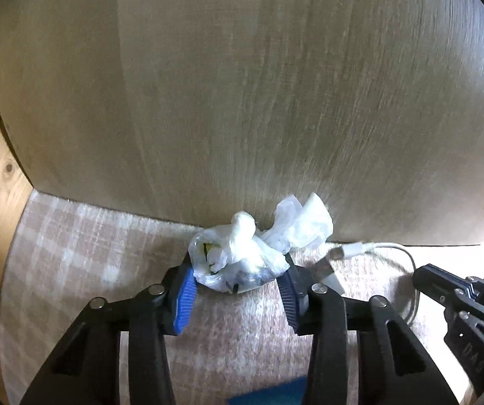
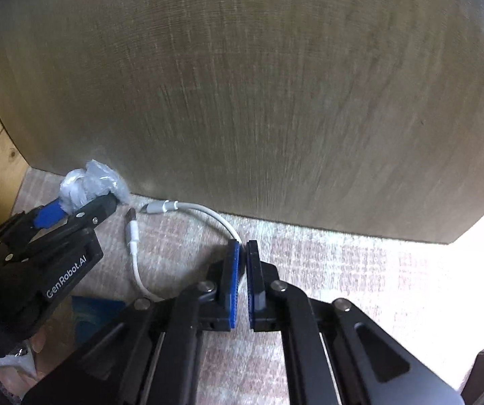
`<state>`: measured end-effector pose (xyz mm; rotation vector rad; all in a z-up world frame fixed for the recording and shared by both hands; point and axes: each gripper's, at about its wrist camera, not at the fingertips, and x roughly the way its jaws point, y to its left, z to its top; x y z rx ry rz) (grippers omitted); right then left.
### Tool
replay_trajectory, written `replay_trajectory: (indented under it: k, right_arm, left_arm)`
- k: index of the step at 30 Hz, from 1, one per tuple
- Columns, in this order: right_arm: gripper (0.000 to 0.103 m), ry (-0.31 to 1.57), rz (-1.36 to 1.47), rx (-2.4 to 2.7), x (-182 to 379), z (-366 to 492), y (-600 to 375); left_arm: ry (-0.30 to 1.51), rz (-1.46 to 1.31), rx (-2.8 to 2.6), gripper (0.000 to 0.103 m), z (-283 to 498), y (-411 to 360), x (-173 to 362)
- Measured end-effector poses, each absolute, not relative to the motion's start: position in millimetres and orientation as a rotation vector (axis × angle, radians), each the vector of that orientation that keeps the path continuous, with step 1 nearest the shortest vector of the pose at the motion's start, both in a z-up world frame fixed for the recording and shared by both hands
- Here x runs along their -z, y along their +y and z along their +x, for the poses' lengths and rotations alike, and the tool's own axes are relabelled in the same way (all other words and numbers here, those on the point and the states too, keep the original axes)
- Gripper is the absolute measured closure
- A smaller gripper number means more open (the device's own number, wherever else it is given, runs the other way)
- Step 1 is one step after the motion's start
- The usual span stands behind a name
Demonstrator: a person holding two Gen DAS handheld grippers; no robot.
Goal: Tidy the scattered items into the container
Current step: 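Grasp the white plastic bag with the left gripper while the right grasps the white cable, then lift the plastic bag with the left gripper while the right lifts the cable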
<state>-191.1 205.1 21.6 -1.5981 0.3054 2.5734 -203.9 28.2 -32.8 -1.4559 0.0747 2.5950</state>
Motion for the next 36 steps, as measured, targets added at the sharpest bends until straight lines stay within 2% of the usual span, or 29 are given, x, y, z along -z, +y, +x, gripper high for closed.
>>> replay_trajectory:
  k: [12, 17, 20, 21, 24, 30, 32, 33, 36]
  right_arm:
    - [0.103, 0.418, -1.535, -2.609, -50.9, -152.8, 236.3]
    - [0.102, 0.429, -1.510, -2.640, -65.4, -141.2, 243.0]
    - [0.101, 0.393, -1.591, -2.650, -57.8, -158.5, 240.3]
    - [0.097, 0.362, -1.590, -2.648, -56.3, -164.3, 236.4]
    - [0.069, 0.244, -1.584, -2.635, -49.7, -179.1, 228.9]
    - [0.068, 0.163, -1.622, -2.603, -25.8, -203.9, 215.8]
    - [0.074, 0.159, -1.607, -2.610, -24.5, -207.5, 212.6]
    - [0.091, 0.156, -1.613, -2.616, -24.2, -209.5, 210.1]
    - [0.097, 0.213, -1.650, -2.619, -27.6, -206.3, 211.3]
  left_arm:
    - [0.064, -1.423, -2.595, 0.064, -164.7, 26.7, 1.3]
    - [0.128, -1.394, -2.598, 0.064, -143.2, 36.1, -10.4]
    - [0.106, -1.406, -2.607, 0.064, -136.6, 33.0, -12.4]
    - [0.093, -1.414, -2.606, 0.064, -135.6, 31.1, -12.1]
    - [0.087, -1.433, -2.607, 0.064, -131.9, 26.5, -8.5]
    - [0.074, -1.454, -2.603, 0.064, -139.7, 13.1, -2.9]
    - [0.073, -1.465, -2.604, 0.064, -150.3, 9.4, -0.8]
    - [0.066, -1.472, -2.602, 0.064, -150.8, 8.7, 0.3]
    - [0.047, -1.480, -2.598, 0.064, -148.0, 8.1, 0.7]
